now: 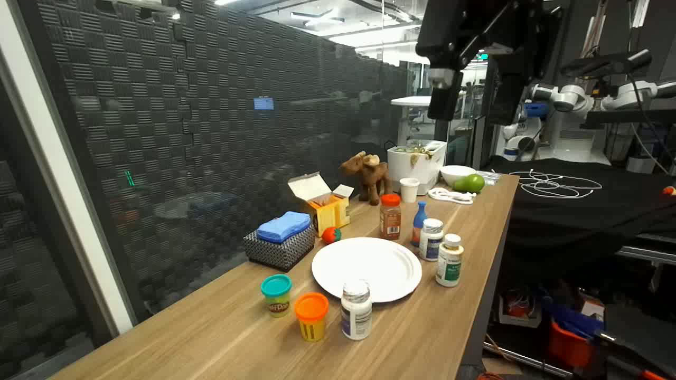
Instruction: Put the bottles and the orange plushie surrounding the white plate on the white plate
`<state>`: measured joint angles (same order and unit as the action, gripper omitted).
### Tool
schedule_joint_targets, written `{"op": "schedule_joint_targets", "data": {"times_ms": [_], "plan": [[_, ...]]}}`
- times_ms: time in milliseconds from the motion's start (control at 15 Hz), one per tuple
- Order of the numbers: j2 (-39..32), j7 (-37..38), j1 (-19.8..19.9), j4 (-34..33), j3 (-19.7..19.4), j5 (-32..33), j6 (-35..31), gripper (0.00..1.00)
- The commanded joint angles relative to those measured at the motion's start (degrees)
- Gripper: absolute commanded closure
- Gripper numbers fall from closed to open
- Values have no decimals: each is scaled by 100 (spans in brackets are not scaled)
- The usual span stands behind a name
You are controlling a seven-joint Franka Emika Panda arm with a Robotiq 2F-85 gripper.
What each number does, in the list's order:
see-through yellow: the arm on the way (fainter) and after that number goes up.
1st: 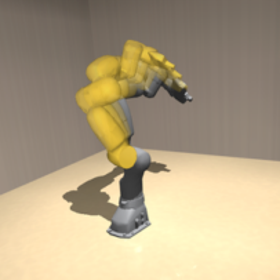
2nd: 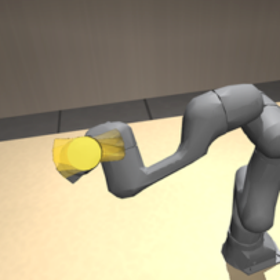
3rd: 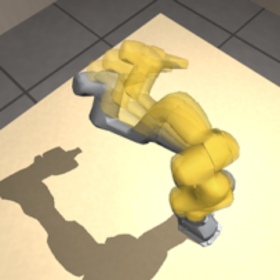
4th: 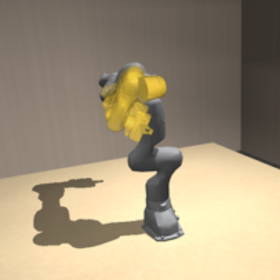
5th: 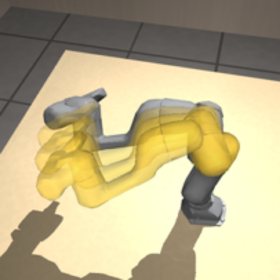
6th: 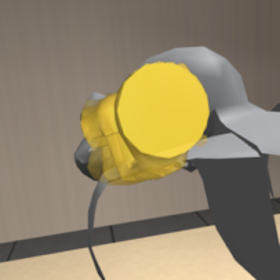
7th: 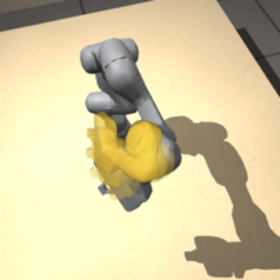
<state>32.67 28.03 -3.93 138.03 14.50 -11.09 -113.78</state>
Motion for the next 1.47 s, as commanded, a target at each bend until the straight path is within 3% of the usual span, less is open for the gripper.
{"op": "schedule_joint_targets", "data": {"times_ms": [0,400,533,1000,1200,1400], "plan": [[0,12,-25,-48,-23,17,13,0],[39,12,-22,-103,-21,16,15,0],[-314,44,59,-235,56,176,-140,0],[-2269,920,119,-562,447,1078,-1567,0],[-3178,1593,-88,-755,497,1723,-2422,0],[-4039,2295,-435,-1107,301,2442,-3214,0]]}}
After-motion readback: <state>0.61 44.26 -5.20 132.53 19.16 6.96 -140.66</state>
